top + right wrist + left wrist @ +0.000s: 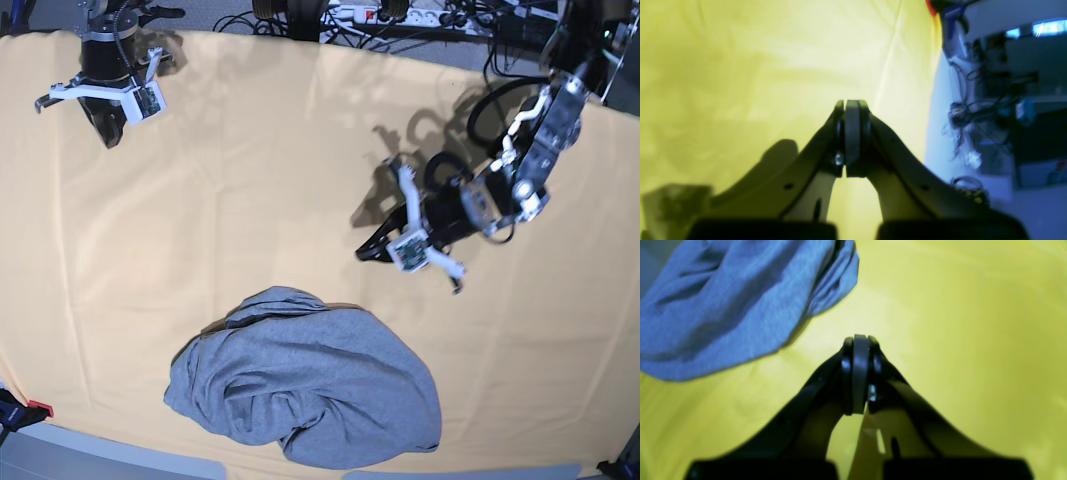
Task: Layout the t-shirt on the table in an organized manner, then fold the t-shirt properly
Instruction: 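Reach the left gripper down and pinch the grey t-shirt heap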
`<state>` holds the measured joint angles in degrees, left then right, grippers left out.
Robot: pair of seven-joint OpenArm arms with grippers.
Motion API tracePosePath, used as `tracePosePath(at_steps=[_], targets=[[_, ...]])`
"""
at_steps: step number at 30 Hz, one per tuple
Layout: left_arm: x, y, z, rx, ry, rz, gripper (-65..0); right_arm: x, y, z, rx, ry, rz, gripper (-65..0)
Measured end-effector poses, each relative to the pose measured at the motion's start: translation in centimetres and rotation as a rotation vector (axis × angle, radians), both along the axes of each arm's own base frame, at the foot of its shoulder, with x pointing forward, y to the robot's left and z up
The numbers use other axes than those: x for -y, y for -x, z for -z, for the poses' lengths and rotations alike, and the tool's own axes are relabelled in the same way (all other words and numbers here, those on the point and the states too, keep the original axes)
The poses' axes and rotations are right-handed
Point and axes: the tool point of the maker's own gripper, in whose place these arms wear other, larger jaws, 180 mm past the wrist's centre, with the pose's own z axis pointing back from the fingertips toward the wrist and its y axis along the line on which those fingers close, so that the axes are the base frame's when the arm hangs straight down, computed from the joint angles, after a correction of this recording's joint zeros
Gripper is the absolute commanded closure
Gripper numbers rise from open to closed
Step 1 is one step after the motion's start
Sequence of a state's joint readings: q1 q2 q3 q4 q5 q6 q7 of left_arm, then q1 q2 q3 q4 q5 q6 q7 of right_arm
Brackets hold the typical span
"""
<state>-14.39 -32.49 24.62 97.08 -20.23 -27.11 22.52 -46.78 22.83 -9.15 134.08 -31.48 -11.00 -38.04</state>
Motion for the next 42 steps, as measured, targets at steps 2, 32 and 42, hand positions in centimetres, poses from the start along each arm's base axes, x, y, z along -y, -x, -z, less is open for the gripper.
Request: tracePosePath(at_steps=[2,32,42], targets=[[1.0,-2.2,0.0,0.004,0.005,-0.001,0.0,-0.2,0.1,0.1,0.0,-0.02,0.021,0.0],[9.5,-10.2,7.5,-0.129,-0.085,0.077,0.0,-0.9,0.9,0.9,-0.033,-0.051,0.044,0.0],[9.7,-10.0,3.7,-0.283,-0.187,0.135,0.0,-0.9,0.8,0.8,-0.029,-0.046,0.035,0.0]])
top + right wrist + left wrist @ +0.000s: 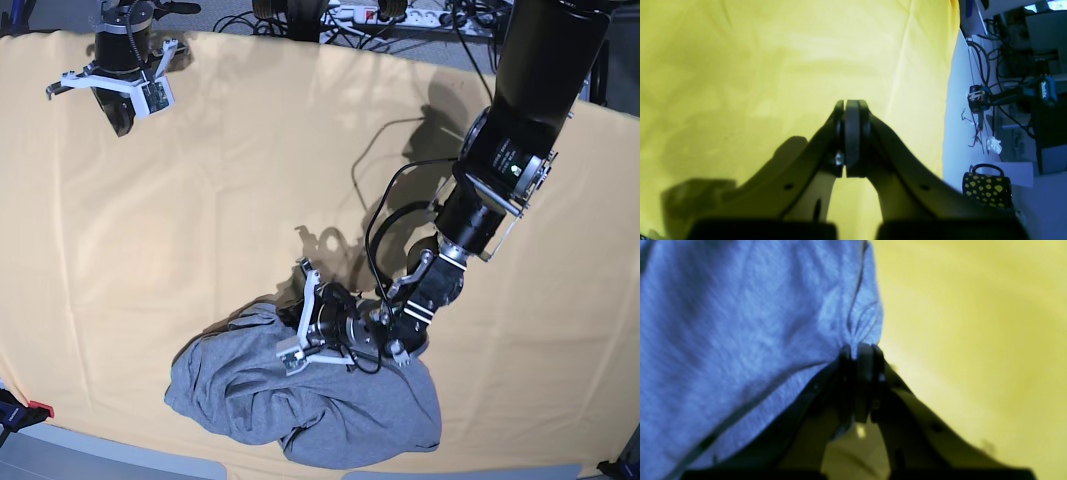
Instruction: Layout the t-shirt on the table in an organized manner, then fold the t-shirt properly
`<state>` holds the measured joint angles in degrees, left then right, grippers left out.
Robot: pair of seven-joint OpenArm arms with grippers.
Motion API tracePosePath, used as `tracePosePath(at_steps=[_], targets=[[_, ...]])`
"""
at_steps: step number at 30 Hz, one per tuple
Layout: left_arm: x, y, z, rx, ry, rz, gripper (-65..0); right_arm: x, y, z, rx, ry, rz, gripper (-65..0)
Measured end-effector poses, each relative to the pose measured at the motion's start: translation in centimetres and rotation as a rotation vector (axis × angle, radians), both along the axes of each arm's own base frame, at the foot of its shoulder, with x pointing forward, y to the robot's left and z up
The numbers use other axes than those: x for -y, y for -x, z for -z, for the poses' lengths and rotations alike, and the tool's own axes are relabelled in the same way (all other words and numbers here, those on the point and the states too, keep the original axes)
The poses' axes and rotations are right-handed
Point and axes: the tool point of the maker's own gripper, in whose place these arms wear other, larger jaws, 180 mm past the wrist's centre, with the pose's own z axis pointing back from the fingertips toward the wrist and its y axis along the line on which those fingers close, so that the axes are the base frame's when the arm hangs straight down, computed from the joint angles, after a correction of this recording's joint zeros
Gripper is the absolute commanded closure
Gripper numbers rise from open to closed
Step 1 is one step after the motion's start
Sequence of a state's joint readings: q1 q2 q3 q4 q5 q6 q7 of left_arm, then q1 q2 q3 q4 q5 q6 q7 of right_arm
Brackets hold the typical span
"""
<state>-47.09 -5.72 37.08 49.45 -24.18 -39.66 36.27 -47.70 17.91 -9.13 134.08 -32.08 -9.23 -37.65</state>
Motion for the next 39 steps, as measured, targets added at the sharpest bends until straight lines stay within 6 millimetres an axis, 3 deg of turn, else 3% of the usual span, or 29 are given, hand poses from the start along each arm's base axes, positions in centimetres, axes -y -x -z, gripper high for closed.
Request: tracePosePath(at_steps=[3,11,17,22,25,30,36,39], targets=[[0.0,1.5,-1.9,-0.067,-0.02,0.039,0.0,-0.5,0.1,0.4,-0.032,0.014,-0.044,0.0],[-0.5,9.0,-6.2,-0.236,-0.058,0.293,0.0,-0.5,-0.4,0.1,-0.024,0.044,-0.102,0.0],[-2.6,10.6,-9.0,-0.365,0.146,0.308,0.0,-0.2,-0.6,-0.1,-0.027,0.074,-0.134,0.0],[-7.7,9.9,-7.2,-0.381,0.072,0.202,0.0,-0.1,-0.8,-0.2,-0.024,0.089,-0.15,0.0],[-10.6,10.8,-5.8,-0.408,0.029,0.161,0.0,-1.1,-1.0,0.5,-0.059,0.022,-0.187,0.0],[-12.1,14.4,-4.0,-0.442,0.003,0.184,0.0,-3.6,-1.5,1.1,-0.08,-0.107,-0.271,0.0],[-14.6,20.6,-1.5,-0.527,-0.068,0.23,0.0,-6.2,-1.5,1.5,-0.117,-0.254,-0.357,0.0],[-14.2,22.6,-0.8,-0.567,-0.052,0.25,0.0,-7.6,-1.9,1.1,-0.109,-0.353,-0.387,0.0]])
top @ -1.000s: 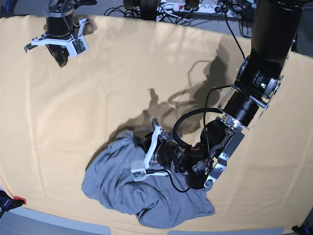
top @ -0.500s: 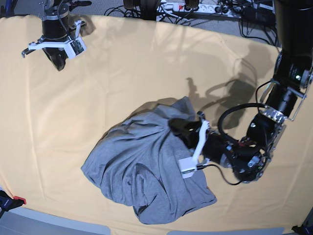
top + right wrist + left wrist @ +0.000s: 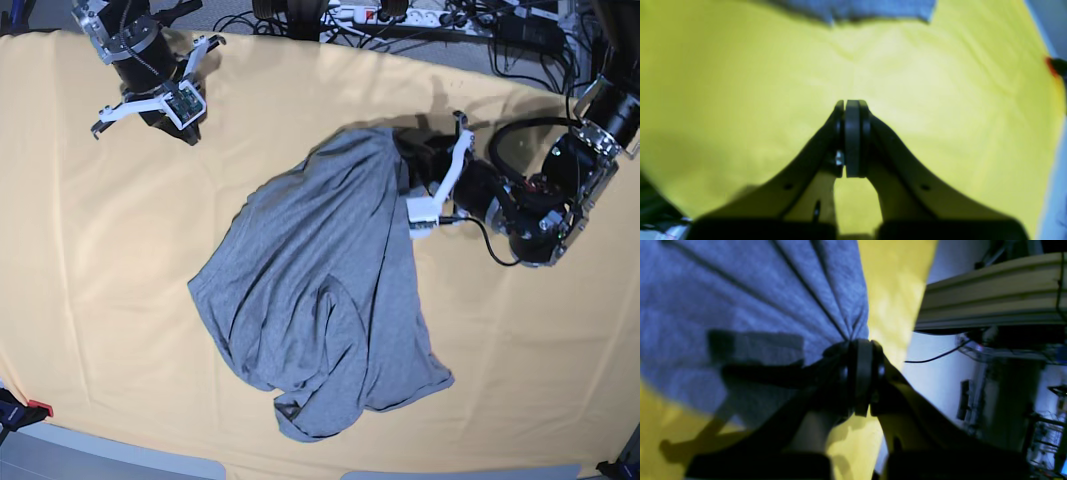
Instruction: Layout the t-shirt on the table in an organized manner, then fold the t-shirt properly
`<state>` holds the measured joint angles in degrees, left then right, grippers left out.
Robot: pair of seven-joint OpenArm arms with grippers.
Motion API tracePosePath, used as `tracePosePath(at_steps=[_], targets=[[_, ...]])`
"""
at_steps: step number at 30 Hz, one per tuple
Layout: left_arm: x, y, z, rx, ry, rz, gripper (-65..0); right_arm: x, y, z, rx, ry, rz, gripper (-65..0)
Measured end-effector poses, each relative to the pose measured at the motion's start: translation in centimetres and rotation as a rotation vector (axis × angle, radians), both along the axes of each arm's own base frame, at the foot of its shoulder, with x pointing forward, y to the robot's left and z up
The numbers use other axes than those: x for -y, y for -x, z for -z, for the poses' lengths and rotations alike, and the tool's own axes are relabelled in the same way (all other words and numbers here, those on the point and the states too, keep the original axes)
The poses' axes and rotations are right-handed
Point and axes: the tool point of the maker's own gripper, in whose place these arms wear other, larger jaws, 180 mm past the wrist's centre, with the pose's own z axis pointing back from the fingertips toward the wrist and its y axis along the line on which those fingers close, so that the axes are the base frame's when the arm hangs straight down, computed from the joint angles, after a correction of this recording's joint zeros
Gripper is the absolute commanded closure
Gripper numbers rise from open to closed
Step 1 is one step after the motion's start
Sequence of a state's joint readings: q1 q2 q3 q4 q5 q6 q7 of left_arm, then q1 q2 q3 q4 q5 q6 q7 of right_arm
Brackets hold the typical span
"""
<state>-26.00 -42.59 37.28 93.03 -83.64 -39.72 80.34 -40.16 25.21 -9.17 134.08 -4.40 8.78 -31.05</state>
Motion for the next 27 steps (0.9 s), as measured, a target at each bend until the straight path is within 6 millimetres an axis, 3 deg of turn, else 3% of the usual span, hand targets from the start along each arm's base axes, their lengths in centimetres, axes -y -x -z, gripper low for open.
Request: tracePosePath(at_steps=[1,4,6,10,17,21,27], targets=[[0.3,0.5,0.3,-0.014,0.006,0.003,0.0,-0.2,-0.3,-0.2,0.005,-0.015,-0.004,-1.5],[0.4,1.8,1.0,-0.055,0.012,-0.001,0.0,-1.2,-1.6,-1.2,0.027,-0.108,-0.006,-21.5],[0.3,2.3,1.4,-0.073,0.009,-0.002,0.0,-1.8,-2.1,-0.8,0.015,-0.161,-0.025,-27.6],[0.3,2.5,1.4,-0.079,0.011,-0.002,0.0,-3.2,-2.6,0.9,-0.072,-0.276,-0.036,-27.7],[0.0,2.3,1.8,-0.06,-0.014,0.0,0.0,-4.2,-5.4,4.4,-0.175,-0.431,0.039,-31.9],[-0.6,2.0,2.4,-0.032,-0.057,0.005,0.0,-3.3,-7.6,5.7,-0.192,-0.441,0.123,-31.9],[-0.8,1.9,2.7,-0.024,-0.071,0.007,0.0,-1.1,-9.2,7.1,-0.267,-0.615,0.296,-31.9]])
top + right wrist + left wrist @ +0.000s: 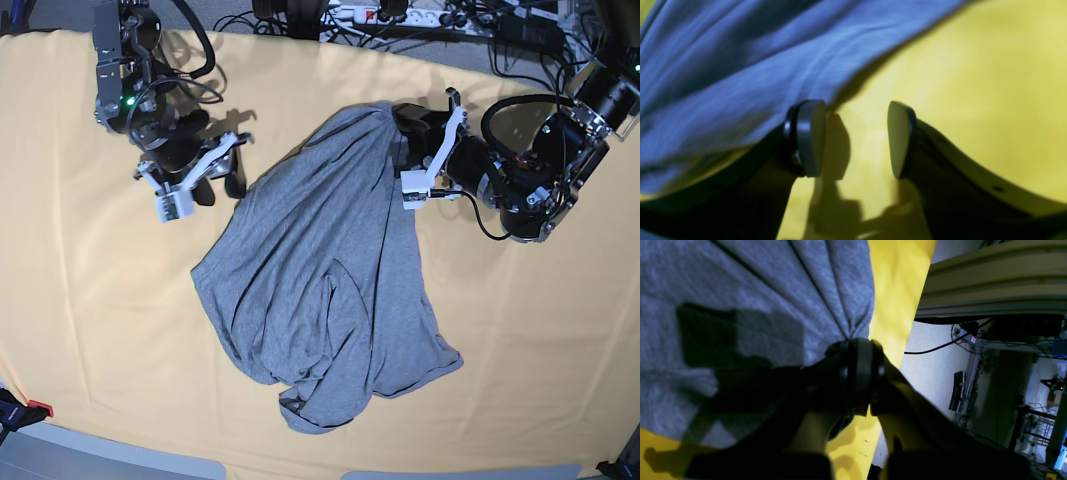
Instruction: Layout the t-shirt on the table in an organized manner, then fold the t-shirt properly
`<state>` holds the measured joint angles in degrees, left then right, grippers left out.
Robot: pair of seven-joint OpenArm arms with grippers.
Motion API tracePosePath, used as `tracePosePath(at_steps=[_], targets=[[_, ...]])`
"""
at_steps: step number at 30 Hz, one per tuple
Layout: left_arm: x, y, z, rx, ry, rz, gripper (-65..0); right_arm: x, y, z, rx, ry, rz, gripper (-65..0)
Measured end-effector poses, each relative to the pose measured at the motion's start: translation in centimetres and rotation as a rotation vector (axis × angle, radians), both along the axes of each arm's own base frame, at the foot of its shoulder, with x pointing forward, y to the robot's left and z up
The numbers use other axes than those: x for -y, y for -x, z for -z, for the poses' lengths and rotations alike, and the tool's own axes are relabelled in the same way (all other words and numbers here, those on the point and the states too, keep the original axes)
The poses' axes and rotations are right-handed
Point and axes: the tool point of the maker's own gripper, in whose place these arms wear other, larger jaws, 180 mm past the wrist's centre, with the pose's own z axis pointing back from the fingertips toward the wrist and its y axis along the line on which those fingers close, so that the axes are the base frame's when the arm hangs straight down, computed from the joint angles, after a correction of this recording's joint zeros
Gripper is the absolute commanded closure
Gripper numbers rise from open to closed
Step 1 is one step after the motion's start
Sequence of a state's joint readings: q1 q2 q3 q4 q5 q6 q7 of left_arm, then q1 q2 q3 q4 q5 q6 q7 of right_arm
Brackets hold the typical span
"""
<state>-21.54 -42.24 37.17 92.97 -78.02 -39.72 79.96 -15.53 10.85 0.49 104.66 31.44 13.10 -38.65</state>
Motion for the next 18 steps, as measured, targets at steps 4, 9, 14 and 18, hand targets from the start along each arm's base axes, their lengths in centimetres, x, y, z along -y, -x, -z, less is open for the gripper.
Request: tracePosePath(at_steps=[4,9,14,18], targets=[[-1.1,-0.6,1.1,0.052,-0.076,0.011,-24.5,0.5,-0.4,0.1,-0.015,-0.157,0.04,-31.9],[-0.7,-1.8,0.9,0.114,-0.053,-0.014,-38.4,-0.9,0.2,0.6,-0.023,-0.296,-0.003,-31.9],[-0.6,-2.3,0.9,0.141,-0.055,-0.022,-38.4,-2.6,0.8,0.7,-0.025,-0.381,-0.05,-31.9],[-0.7,-3.0,0.7,0.167,-0.052,-0.036,-38.4,-3.7,0.8,0.5,-0.018,-0.41,-0.057,-31.9]])
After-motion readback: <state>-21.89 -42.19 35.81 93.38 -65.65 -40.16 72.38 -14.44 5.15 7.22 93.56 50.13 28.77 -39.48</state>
